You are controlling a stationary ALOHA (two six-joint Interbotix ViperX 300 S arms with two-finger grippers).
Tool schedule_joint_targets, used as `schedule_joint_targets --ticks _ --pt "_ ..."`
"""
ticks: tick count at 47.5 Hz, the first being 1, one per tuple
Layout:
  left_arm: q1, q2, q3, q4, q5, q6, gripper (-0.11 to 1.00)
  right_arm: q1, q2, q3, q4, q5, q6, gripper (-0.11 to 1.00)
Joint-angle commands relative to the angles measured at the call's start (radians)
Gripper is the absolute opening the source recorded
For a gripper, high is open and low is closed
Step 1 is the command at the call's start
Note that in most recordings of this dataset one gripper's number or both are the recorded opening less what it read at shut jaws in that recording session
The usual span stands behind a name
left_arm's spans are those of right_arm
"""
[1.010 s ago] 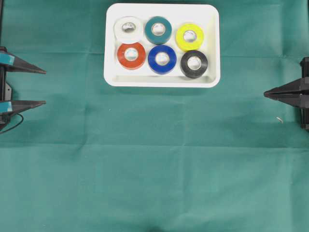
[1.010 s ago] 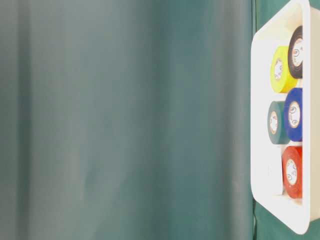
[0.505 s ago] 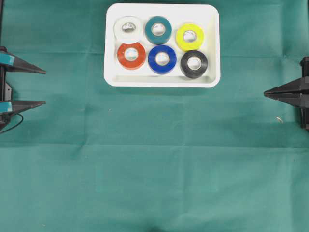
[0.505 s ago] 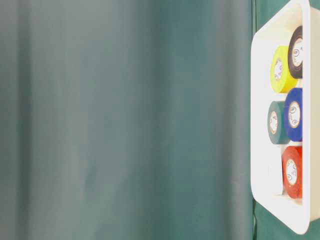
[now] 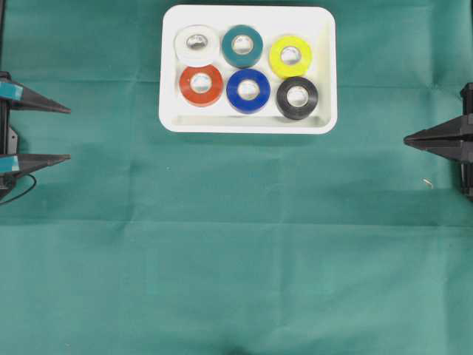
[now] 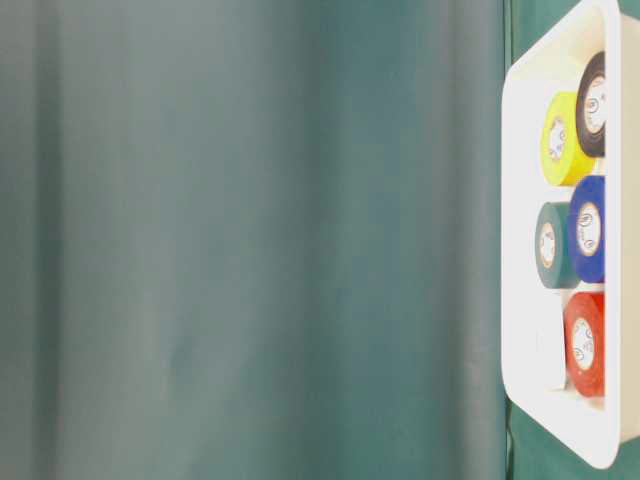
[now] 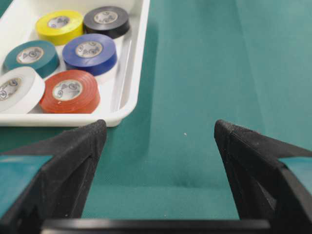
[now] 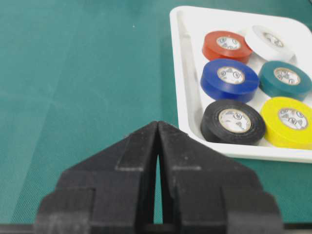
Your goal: Put the tape into the white case with the left arm.
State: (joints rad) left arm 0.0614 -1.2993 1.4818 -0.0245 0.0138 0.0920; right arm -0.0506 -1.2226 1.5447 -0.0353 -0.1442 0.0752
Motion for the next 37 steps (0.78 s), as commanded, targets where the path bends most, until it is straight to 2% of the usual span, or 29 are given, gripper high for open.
schedule_joint_targets --ticks 1,37 --pt "0.003 0.008 -0.009 0.003 -0.002 0.000 0.91 -0.003 0.012 -0.028 -0.003 0.005 0.002 -0.09" --pt "0.003 0.006 -0.043 0.003 0.084 0.002 0.91 -0.003 0.012 -0.025 -0.002 0.035 0.000 -0.09"
